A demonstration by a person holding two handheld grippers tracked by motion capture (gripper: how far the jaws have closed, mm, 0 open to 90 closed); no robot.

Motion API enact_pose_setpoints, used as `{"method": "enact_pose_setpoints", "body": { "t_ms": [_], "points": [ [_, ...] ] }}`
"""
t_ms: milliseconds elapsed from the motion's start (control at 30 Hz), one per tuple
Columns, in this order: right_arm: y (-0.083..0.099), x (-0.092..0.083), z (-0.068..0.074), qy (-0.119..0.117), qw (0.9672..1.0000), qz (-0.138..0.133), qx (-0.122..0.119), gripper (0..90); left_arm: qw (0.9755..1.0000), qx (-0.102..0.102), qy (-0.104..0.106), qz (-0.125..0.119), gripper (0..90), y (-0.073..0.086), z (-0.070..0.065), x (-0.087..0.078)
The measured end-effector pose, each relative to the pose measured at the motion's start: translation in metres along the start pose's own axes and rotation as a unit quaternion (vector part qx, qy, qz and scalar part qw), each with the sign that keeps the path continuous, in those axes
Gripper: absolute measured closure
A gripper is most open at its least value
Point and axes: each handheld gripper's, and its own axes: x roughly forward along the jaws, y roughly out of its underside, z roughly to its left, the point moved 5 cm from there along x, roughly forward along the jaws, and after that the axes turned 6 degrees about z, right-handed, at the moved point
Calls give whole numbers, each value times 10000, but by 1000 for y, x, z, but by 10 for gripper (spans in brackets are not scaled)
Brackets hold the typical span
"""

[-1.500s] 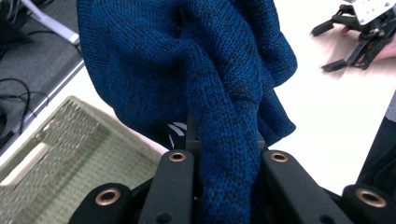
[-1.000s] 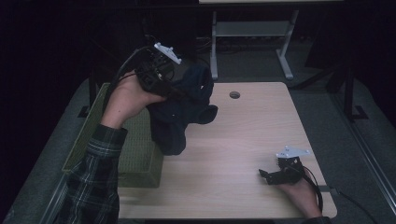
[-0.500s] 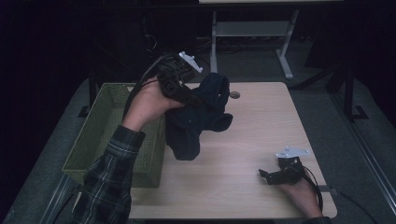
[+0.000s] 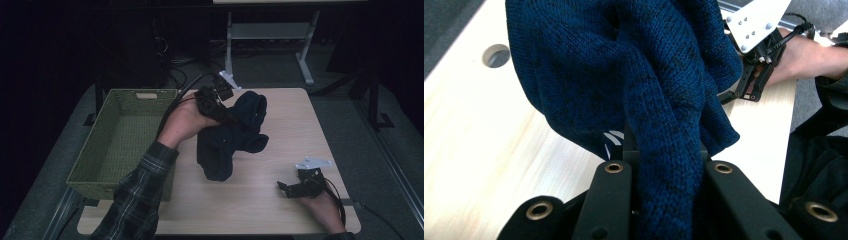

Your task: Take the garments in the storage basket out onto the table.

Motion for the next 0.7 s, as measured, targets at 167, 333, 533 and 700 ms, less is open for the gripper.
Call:
{"method": "enact_pose_setpoints", "body": {
  "t_ms": [167, 333, 533, 700],
  "points": [
    [0, 0, 0, 0, 10000, 1, -2, 22, 10000, 13, 75, -10, 796, -4, -5, 15],
    [0, 0, 0, -5, 10000, 1, 4, 22, 9999, 70, 153, -14, 796, -6, -10, 31],
    [0, 0, 0, 1, 10000, 3, -1, 22, 9995, 147, 261, 19, 795, -8, -17, 55],
    [0, 0, 0, -4, 10000, 3, 0, 22, 9992, 181, 345, 81, 796, -11, -22, 73]
  ]
}}
